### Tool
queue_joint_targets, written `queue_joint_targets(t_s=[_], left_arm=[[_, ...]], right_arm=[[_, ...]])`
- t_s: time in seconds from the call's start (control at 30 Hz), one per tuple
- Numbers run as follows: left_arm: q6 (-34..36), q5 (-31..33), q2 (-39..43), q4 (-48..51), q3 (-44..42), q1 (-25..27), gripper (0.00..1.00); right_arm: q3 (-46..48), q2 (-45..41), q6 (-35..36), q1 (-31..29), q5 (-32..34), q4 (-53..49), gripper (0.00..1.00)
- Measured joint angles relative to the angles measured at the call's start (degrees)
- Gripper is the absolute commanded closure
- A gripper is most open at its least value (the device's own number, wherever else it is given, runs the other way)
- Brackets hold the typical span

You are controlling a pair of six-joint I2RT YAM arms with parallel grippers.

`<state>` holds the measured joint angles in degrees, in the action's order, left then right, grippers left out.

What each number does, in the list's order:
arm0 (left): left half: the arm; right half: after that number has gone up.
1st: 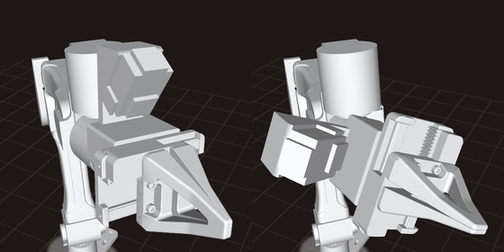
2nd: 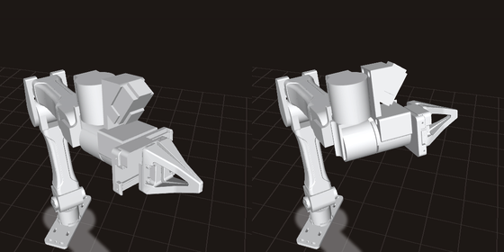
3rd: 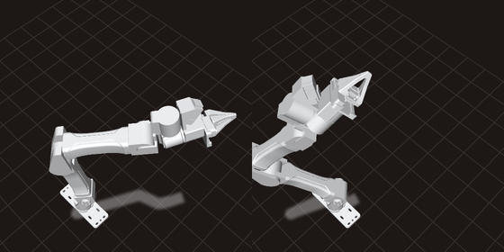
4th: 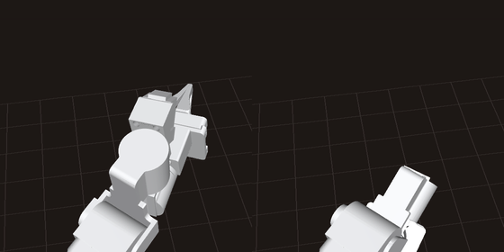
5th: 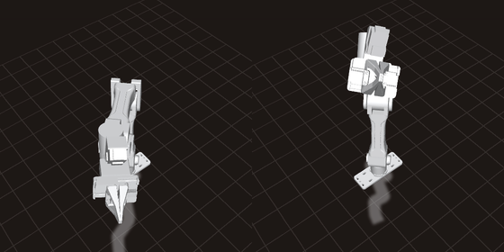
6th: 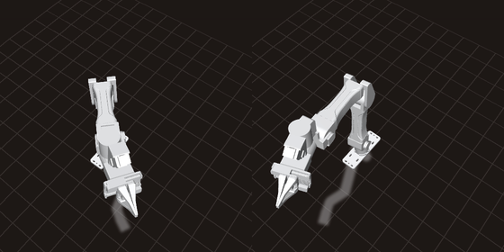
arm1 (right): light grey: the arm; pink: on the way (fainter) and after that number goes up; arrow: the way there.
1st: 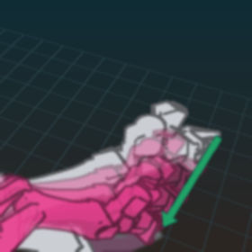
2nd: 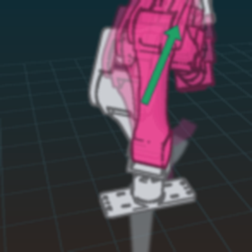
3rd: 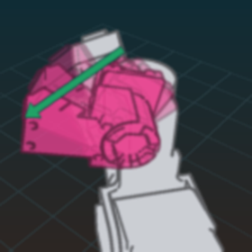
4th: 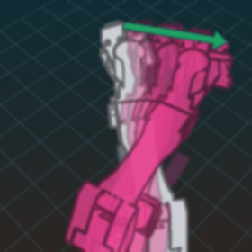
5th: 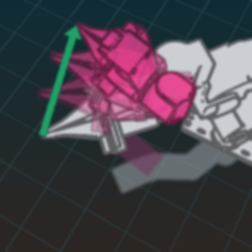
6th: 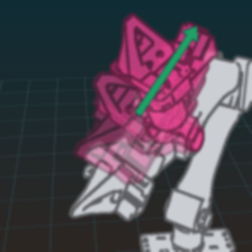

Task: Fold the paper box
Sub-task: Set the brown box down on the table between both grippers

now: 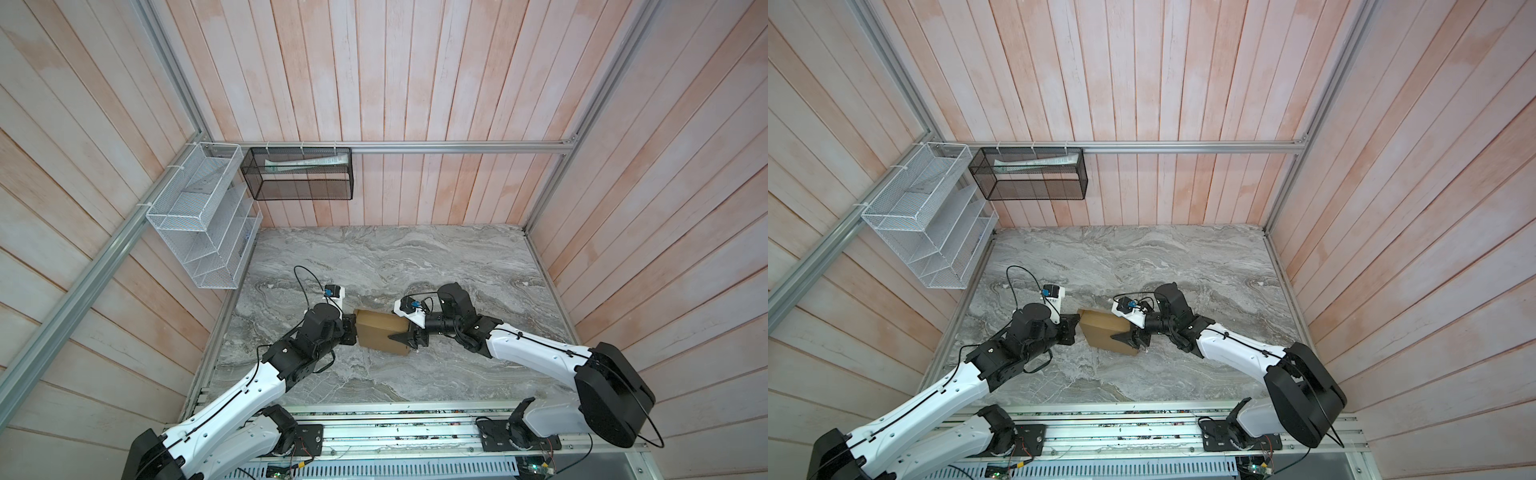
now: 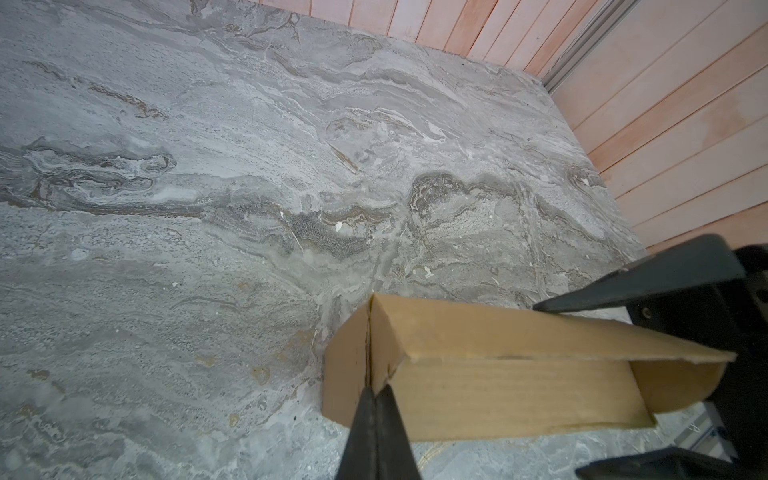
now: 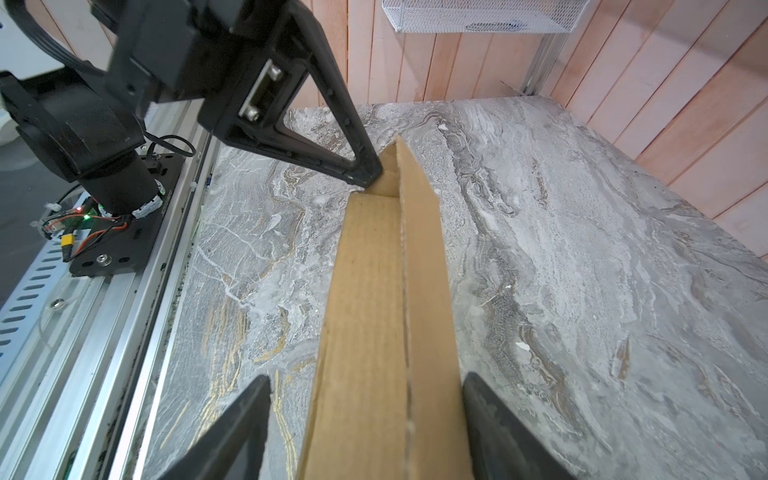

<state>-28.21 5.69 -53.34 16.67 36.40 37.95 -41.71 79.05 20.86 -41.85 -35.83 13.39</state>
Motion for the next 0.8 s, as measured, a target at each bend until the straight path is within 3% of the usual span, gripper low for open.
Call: queue_joint_targets(t_s=[0.37,0.8], left_arm=[[-0.52,1.55,-1.92,-0.94,0.55,1.42,1.00],[-0.57,2.32,-2.89,-1.29,1.05,2.36,1.00]], right_arm=[[0.35,-9.75,-1.07,-0.02,2.71,-3.54,0.27],[0.35,-19.89,-6.27,-0.66,10.97,-7.91,0.32]])
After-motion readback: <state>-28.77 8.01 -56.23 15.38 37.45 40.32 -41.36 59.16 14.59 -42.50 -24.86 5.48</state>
